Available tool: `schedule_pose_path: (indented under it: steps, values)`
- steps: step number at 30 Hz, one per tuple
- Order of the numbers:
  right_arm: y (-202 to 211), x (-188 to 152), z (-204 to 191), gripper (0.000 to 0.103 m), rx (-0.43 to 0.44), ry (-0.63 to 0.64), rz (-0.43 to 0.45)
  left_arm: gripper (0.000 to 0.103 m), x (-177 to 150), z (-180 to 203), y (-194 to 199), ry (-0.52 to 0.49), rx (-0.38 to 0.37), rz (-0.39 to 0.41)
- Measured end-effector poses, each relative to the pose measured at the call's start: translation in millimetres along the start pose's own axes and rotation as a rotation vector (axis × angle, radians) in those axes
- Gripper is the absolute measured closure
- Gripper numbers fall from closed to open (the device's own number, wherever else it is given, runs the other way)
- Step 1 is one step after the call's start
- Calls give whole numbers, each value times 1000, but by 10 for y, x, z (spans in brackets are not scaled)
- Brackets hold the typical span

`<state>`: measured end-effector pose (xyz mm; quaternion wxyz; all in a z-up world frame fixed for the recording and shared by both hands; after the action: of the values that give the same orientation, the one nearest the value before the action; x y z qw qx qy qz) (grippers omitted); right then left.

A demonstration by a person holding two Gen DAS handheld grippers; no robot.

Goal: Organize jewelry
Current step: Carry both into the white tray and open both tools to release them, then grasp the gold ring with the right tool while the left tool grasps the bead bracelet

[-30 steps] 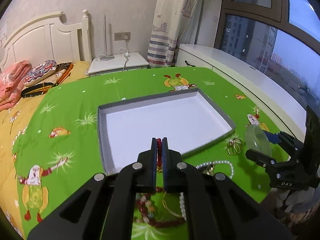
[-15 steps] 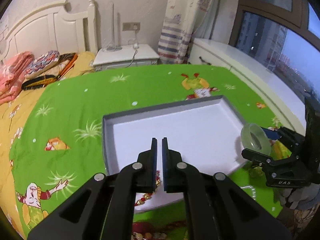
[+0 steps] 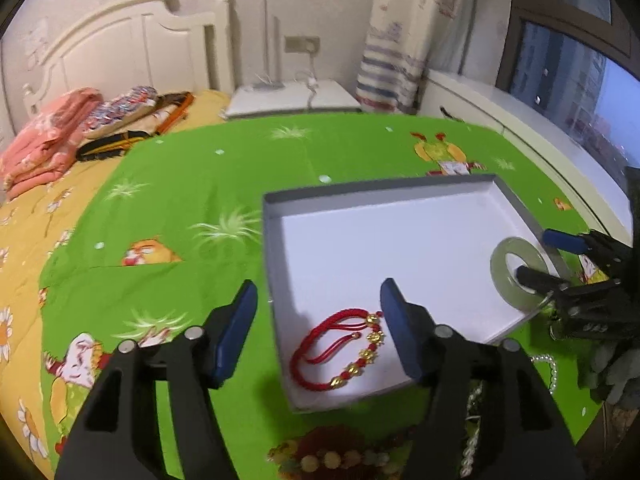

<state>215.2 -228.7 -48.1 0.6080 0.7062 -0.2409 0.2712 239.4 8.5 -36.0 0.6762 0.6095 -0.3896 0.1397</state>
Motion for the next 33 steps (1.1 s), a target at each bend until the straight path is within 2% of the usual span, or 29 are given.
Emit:
schedule_pose_path:
  steps: [1,5,7,15,23,28,33]
  values:
    - [70,-3,22,20,-2,-10,17,40,-20,-9,44,2,2,6]
    - [398,-124,152,20,-10,-64,78,24,-164,-113,284,50,42,47]
    - [494,-228,211,20,-8,-93,80,18,-286,-200,396,89,56,58]
    - [666,-810,303,20,-11,-162,31,15,-832,-446,589,178,79,8]
    - [587,-894,222,20,-14,-164,25,15,-1309,-530,618,233,59,-56]
    - [530,-860,206,26,-13,-176,21,14,-1385,-471,648,221,32,-56]
    - [457,-828,217,31,-3,-177,-16,15,-1276,-324,589,194,-9,-55]
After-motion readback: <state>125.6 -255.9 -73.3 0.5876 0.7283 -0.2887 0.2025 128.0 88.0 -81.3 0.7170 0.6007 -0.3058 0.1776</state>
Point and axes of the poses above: each gripper's, at about its wrist camera, not at the fingertips, and y roughly against the way its jaws point, z to its right, x to its top, the point moved 1 cm from there along -y, roughly the way its jaws point, and after that the axes turned 6 degrees about -y, right-handed, at the moved point
